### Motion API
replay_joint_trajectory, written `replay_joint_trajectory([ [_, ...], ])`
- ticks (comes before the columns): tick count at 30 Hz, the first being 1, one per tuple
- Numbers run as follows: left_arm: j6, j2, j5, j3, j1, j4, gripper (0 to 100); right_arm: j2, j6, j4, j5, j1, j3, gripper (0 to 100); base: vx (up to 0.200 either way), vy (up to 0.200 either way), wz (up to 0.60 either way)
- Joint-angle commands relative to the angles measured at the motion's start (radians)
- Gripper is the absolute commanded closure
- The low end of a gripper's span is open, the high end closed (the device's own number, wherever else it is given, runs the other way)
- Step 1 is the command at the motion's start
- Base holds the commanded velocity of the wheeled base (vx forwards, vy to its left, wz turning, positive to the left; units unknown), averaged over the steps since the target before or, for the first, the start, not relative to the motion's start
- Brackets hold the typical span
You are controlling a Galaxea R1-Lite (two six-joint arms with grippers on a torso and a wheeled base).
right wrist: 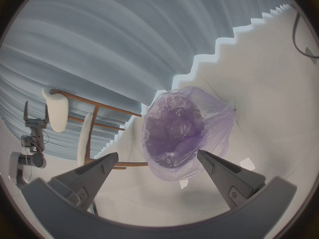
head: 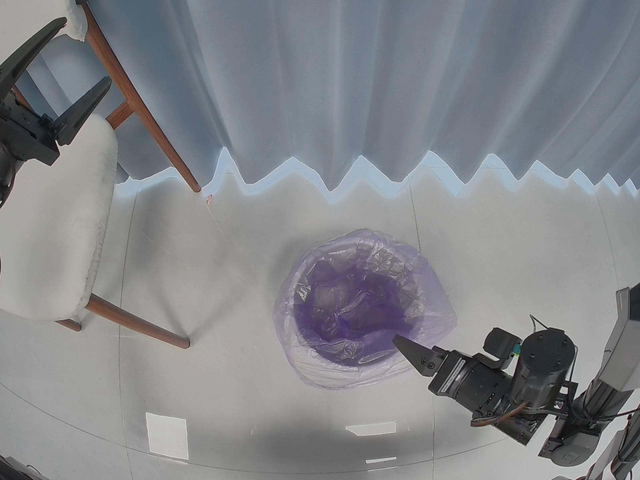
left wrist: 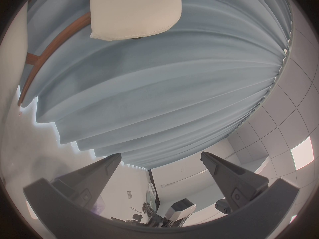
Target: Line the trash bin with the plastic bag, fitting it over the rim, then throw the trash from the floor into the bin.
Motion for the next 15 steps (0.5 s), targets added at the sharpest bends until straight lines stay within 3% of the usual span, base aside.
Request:
replay_joint_trajectory([
  [1,-0.002,-0.043,0.007,-0.003,0.007,-0.001,0,0.003,0.002,0.148,0.008,-0.035,-0.145,0,0.0,0.0,0.0],
  [5,-0.001,-0.06,0.007,-0.001,0.009,-0.001,0,-0.04,0.002,0.316,0.01,-0.107,-0.291,0,0.0,0.0,0.0],
  [6,-0.001,-0.068,0.007,-0.001,0.009,-0.001,0,-0.077,0.003,0.454,0.013,-0.144,-0.369,0,0.0,0.0,0.0],
  [11,-0.001,-0.071,0.008,-0.009,0.033,-0.001,0,-0.146,0.02,0.75,0.013,-0.159,-0.489,0,0.0,0.0,0.0],
  [12,-0.001,-0.071,0.008,-0.015,0.066,-0.001,0,-0.187,0.018,0.868,0.013,-0.194,-0.532,0,0.0,0.0,0.0],
  [15,-0.001,-0.071,0.01,-0.028,0.079,-0.001,0,-0.223,0.011,0.989,0.039,-0.292,-0.569,0,0.0,0.0,0.0],
])
